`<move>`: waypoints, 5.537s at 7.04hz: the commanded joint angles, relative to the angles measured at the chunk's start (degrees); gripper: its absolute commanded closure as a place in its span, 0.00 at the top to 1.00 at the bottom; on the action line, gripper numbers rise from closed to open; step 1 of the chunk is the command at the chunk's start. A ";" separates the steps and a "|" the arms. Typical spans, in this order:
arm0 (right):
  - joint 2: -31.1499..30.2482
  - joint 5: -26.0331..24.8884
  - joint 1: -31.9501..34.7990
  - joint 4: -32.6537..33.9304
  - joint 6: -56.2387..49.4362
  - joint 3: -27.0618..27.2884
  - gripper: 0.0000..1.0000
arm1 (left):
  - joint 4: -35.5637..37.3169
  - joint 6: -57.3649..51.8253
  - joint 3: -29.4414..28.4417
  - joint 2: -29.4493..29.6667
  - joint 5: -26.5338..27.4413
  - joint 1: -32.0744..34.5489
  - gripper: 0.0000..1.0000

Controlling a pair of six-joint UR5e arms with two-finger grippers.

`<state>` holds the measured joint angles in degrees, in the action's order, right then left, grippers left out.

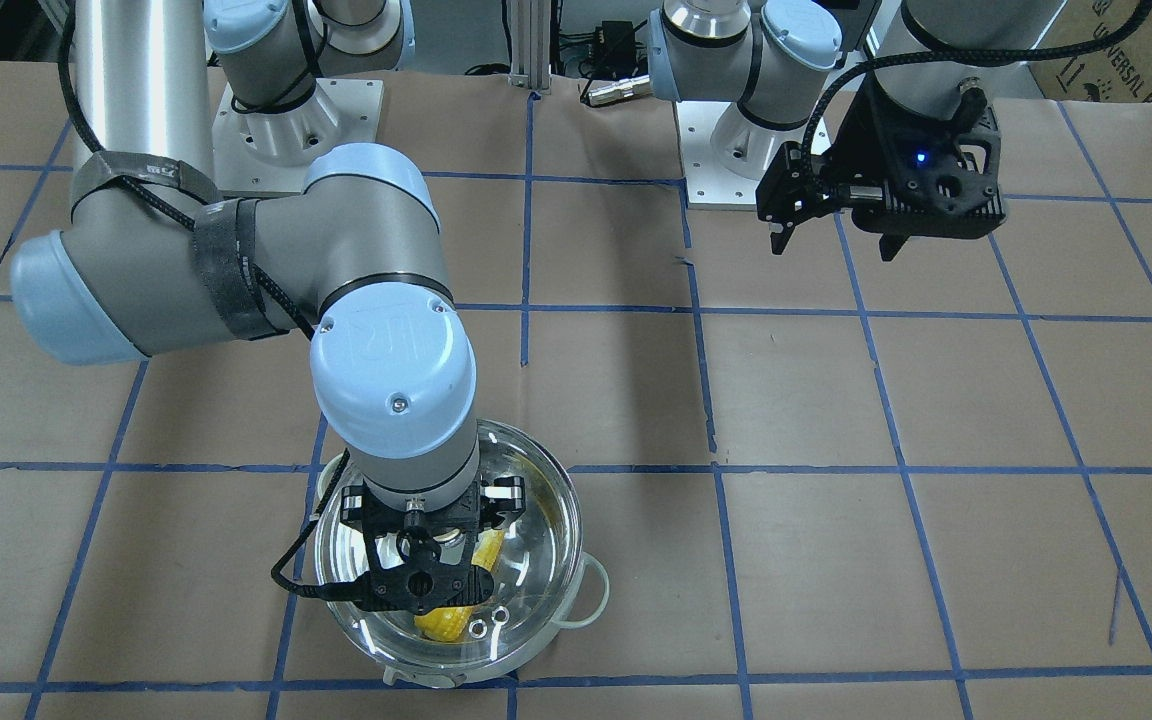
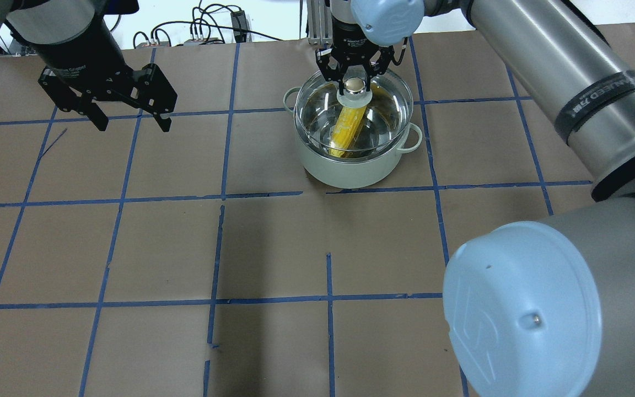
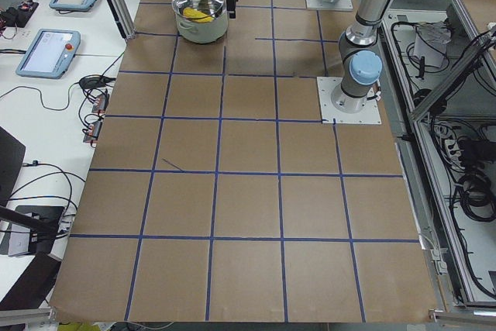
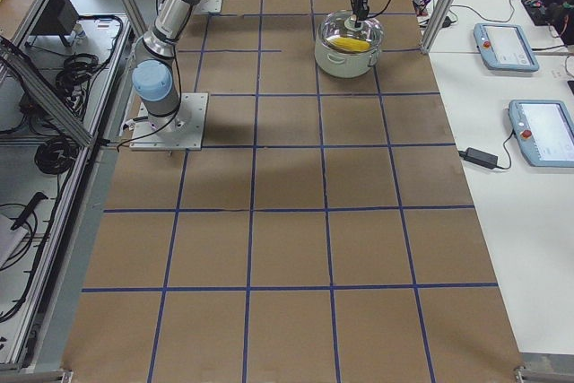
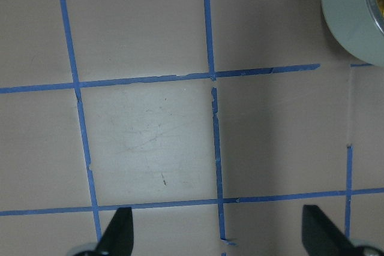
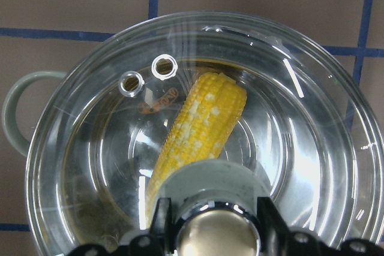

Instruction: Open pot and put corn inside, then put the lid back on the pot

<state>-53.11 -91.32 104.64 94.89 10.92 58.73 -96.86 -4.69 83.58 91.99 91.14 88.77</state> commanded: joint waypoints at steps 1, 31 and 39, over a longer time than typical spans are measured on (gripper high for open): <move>0.11 -0.09 0.21 -0.05 -0.02 0.24 0.04 | 0.00 -0.05 0.00 0.04 -0.09 0.00 1.00; -0.68 0.71 -3.30 1.36 -1.50 -4.65 1.00 | 0.00 0.12 0.09 -0.05 0.09 0.09 1.00; -21.90 6.22 -15.59 -5.79 -19.19 12.13 0.93 | 0.18 -0.40 -0.36 0.74 0.61 0.17 1.00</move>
<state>-69.36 -87.79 91.00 87.00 -8.11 64.00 -96.71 -5.01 82.76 92.87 91.72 88.90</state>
